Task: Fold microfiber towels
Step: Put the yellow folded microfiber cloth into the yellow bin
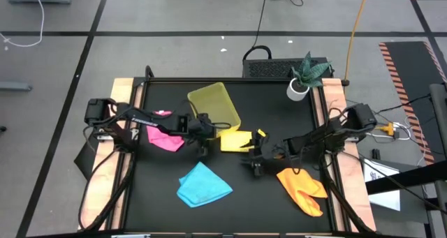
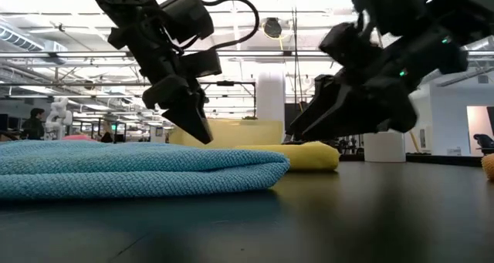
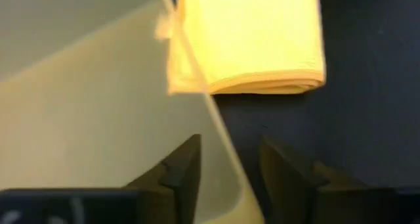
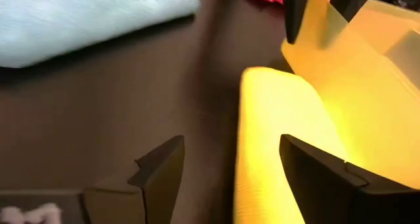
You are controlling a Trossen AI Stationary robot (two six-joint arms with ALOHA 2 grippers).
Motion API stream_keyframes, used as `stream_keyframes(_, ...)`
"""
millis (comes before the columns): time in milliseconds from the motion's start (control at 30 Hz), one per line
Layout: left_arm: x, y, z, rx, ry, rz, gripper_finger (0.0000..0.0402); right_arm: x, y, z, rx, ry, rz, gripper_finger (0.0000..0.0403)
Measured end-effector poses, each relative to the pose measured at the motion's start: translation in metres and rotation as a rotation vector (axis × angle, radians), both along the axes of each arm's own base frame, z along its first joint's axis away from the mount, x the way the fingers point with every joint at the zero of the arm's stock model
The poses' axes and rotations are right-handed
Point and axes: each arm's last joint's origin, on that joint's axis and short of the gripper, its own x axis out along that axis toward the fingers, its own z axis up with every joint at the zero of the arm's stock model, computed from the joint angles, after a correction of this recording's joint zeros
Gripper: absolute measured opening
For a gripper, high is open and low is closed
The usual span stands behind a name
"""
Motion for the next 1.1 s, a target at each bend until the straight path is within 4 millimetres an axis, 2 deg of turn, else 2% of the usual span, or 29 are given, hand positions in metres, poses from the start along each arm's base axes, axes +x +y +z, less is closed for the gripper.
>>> stream_keyframes(200, -0.001, 0.006, 0.001, 0.0, 0.009, 0.074, 0.023, 0.018, -0.017, -0.013, -0.051, 0.051, -0.039, 0.0243)
stream_keyframes(433, -0.002, 0.001, 0.014, -0.018, 0.13, 0.192, 0.0254, 0.026, -0.039, -0.025, -0.045, 0.125, -0.119, 0.0208)
stream_keyframes(567, -0.008, -0.008, 0.016, 0.067, 0.224, 0.243, 0.0255, 0.022, -0.047, -0.029, 0.001, 0.184, -0.161, 0.016)
stream_keyframes(733, -0.015, -0.02, 0.015, 0.146, 0.27, 0.273, 0.0255, 0.021, -0.048, -0.03, 0.041, 0.211, -0.127, 0.007)
stream_keyframes(867, -0.017, -0.03, 0.021, 0.144, 0.245, 0.261, 0.0255, 0.019, -0.045, -0.026, 0.043, 0.217, -0.116, 0.0015)
stream_keyframes(1000, -0.023, -0.04, 0.04, 0.124, 0.159, 0.243, 0.0255, 0.013, -0.036, -0.012, 0.081, 0.209, -0.098, 0.0024)
stream_keyframes(1100, -0.03, -0.047, 0.061, 0.095, 0.068, 0.233, 0.0255, 0.007, -0.027, 0.008, 0.112, 0.171, -0.081, 0.0033)
